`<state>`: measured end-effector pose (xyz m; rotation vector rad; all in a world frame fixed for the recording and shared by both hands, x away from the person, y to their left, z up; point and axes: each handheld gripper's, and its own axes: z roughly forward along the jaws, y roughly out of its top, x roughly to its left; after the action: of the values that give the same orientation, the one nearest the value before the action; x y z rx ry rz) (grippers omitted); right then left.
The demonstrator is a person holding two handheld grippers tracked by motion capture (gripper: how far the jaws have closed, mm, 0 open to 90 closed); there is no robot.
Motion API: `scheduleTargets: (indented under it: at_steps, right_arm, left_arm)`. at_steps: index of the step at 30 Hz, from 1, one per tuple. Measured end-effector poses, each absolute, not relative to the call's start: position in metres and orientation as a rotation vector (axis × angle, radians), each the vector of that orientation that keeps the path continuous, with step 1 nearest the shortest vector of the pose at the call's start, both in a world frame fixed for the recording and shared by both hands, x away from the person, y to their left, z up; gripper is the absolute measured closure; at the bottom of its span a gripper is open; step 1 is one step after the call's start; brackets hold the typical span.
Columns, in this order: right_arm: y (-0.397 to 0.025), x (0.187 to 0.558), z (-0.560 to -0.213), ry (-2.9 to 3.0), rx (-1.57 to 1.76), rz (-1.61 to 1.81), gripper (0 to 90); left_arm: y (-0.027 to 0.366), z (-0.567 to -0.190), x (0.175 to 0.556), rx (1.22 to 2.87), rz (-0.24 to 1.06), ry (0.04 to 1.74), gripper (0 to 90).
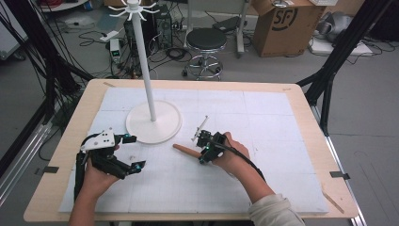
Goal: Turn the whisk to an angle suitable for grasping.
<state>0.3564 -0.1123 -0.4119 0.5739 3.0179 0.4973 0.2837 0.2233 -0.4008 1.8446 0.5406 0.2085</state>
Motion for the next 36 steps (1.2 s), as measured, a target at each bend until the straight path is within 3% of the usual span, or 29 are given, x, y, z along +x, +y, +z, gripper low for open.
scheduleTargets:
  at_steps: [8, 12, 19, 36]
  right_arm:
    - [-0.132, 0.356, -0.411, 2.999, 0.578, 0.439, 70.7]
    - [-0.137, 0.356, -0.411, 3.031, 0.618, 0.53, 59.8]
    - [-0.14, 0.358, -0.41, 3.037, 0.671, 0.577, 53.6]
    - [-0.123, 0.346, -0.415, 3.024, 0.568, 0.448, 64.0]
  left_arm:
    - [0.222, -0.401, 0.285, 1.85, 0.209, 0.539, 2.2]
    - [0.222, -0.402, 0.285, 1.851, 0.206, 0.54, 2.2]
    - [0.222, -0.402, 0.284, 1.855, 0.207, 0.54, 2.2]
    - [0.222, -0.402, 0.285, 1.853, 0.206, 0.538, 2.2]
